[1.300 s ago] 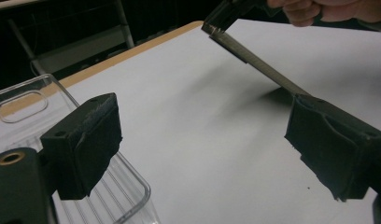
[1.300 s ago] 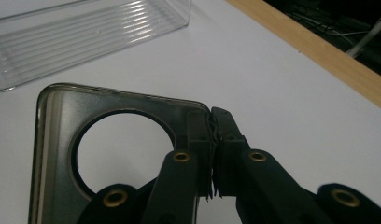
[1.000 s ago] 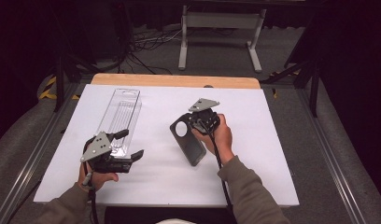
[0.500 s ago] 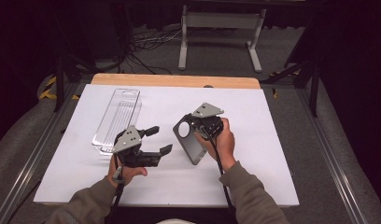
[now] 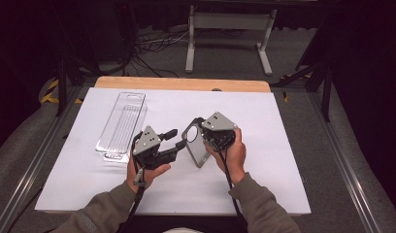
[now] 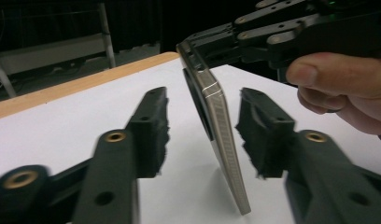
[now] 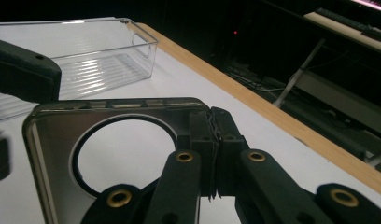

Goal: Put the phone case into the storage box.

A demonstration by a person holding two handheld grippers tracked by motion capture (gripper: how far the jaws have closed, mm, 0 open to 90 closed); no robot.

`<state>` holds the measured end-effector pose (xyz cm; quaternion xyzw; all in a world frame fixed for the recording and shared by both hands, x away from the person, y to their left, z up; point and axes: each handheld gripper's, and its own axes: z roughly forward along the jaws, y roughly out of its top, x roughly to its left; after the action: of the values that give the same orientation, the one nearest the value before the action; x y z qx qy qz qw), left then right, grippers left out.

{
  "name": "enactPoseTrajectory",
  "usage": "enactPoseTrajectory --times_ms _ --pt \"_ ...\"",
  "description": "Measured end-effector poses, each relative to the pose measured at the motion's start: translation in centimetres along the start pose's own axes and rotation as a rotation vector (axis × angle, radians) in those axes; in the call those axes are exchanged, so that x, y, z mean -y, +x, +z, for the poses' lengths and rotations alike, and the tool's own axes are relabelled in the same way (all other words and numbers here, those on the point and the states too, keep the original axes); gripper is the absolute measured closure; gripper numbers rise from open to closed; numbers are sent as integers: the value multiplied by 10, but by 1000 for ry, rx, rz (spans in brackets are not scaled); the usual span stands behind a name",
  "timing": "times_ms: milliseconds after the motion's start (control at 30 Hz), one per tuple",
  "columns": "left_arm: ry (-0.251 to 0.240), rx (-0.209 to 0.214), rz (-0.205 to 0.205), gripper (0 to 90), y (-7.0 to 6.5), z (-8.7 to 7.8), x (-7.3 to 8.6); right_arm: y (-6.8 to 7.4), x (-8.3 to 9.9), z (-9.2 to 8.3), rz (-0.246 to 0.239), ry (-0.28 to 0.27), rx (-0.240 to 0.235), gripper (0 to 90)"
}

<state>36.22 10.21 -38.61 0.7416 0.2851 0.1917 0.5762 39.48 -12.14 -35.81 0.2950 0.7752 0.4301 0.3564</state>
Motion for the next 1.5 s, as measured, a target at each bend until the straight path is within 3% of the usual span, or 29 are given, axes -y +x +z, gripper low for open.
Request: enactPoseTrajectory --times_ms 200,333,500,633,1033,1100,1167,1300,1500 --pt "-8 11 13 648 2 -3 -1 7 -3 -9 -22 -17 50 889" --pt "-4 -5 13 654 2 -3 -1 12 -4 -13 -26 -34 52 888" --pt "-16 -13 11 762 4 -5 -3 17 -6 -18 -45 -59 66 883" --pt "-23 -33 4 781 7 -8 -5 19 -7 -23 -40 -86 60 878" --pt "-7 -90 54 797 19 -15 -13 29 -9 -34 -42 -138 34 862" --pt "-9 -82 59 797 22 -17 -14 31 -9 -35 -34 -147 23 859" --pt "-10 -89 95 798 23 -18 -17 31 -10 -35 -34 -161 25 855" --pt "-28 -84 124 802 23 -20 -20 28 -9 -35 -17 -169 -3 828" --pt "-34 -87 145 806 23 -21 -23 26 -7 -35 -18 -174 -11 792"
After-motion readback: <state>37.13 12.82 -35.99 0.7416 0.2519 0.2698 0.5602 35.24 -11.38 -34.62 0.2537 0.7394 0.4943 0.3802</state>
